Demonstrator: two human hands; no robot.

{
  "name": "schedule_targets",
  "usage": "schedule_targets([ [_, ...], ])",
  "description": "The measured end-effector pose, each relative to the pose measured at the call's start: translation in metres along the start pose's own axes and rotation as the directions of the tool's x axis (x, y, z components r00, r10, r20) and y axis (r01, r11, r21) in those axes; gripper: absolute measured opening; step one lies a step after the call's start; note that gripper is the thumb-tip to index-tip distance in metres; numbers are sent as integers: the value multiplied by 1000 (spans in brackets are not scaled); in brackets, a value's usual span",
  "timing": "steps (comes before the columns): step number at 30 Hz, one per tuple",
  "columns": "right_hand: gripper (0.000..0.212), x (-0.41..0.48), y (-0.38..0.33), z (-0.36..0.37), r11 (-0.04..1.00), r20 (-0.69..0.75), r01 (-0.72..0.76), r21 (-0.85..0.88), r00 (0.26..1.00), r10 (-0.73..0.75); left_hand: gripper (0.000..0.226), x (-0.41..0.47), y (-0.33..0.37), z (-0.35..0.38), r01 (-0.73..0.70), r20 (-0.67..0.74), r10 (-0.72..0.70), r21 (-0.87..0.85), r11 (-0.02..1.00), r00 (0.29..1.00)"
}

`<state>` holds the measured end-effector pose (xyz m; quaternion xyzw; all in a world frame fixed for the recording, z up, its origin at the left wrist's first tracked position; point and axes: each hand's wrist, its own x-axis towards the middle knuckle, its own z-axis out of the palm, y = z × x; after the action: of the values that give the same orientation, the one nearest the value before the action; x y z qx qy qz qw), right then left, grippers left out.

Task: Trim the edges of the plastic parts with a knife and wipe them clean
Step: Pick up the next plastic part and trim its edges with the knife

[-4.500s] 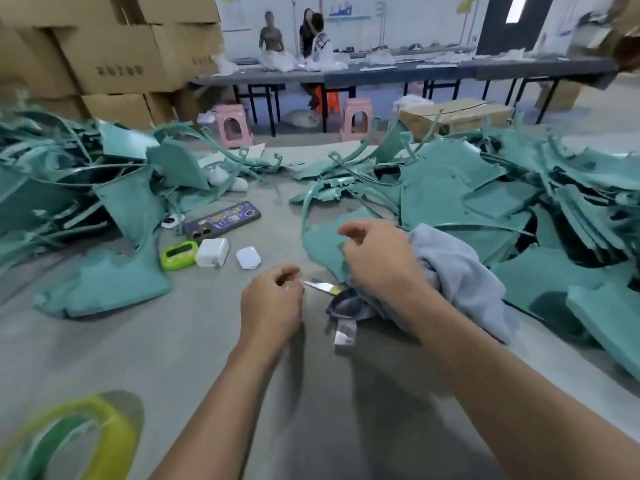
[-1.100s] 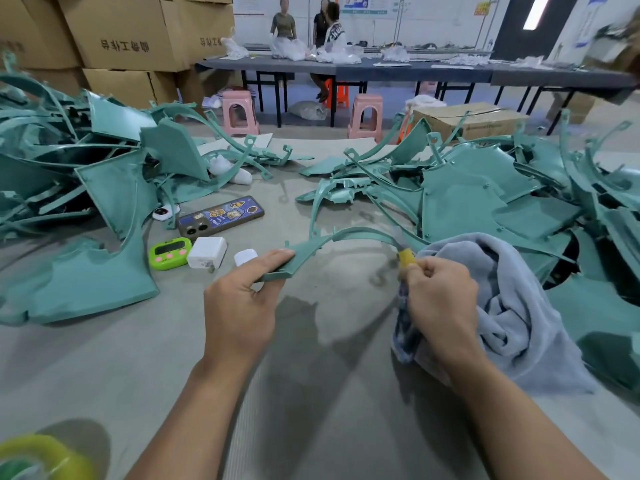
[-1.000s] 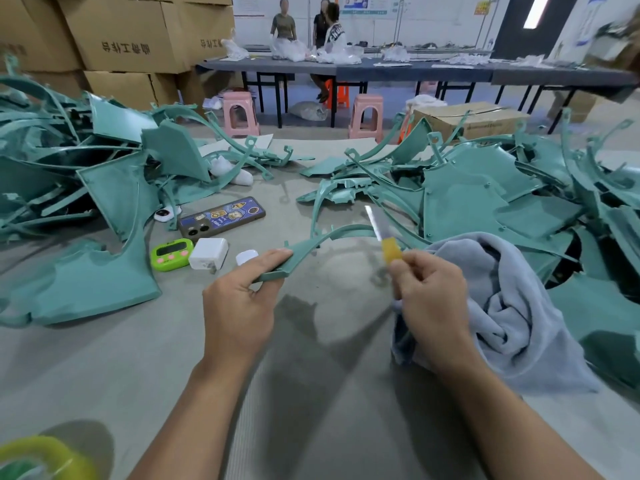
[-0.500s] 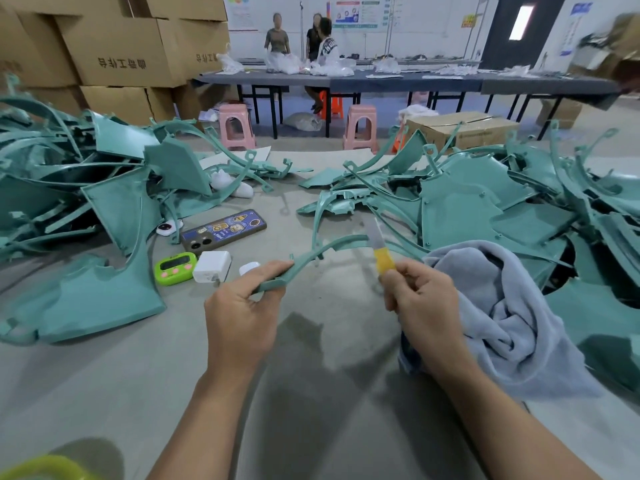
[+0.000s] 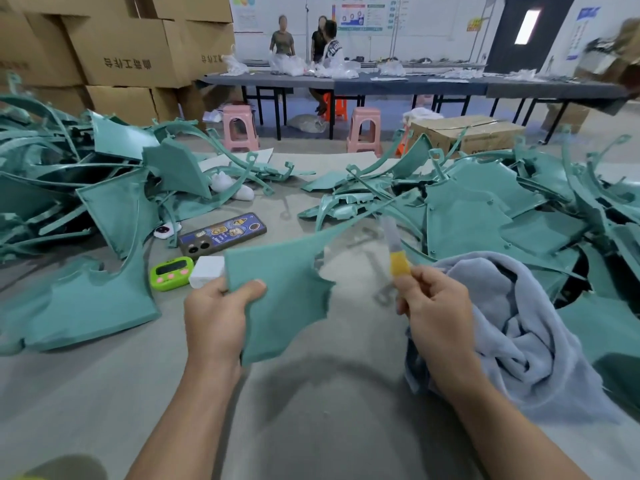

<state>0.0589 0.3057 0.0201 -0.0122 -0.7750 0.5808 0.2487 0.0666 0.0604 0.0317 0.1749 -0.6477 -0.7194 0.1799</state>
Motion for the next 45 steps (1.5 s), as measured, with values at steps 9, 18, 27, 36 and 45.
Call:
schedule_targets([
  [9,25,-13,-5,-3,943,263,241,-227,948,-179,19,-15,12,11,484,227,-440,-203,851,869],
  [18,15,-6,-3,-12,911,266,277,-305,944,-198,19,-12,14,2,452,314,-399,-114,885,861],
  [27,26,10,5,-24,899,-98,120,-422,979,-177,14,-5,12,-2,403,286,-376,-40,914,881],
  [36,33,13,3,-23,856,-98,101,-507,980,-174,15,-5,13,-3,398,305,-372,-26,917,877],
  [45,24,16,0,-25,787,-71,54,-615,990,-123,15,-7,13,-1,397,312,-367,-36,917,876],
])
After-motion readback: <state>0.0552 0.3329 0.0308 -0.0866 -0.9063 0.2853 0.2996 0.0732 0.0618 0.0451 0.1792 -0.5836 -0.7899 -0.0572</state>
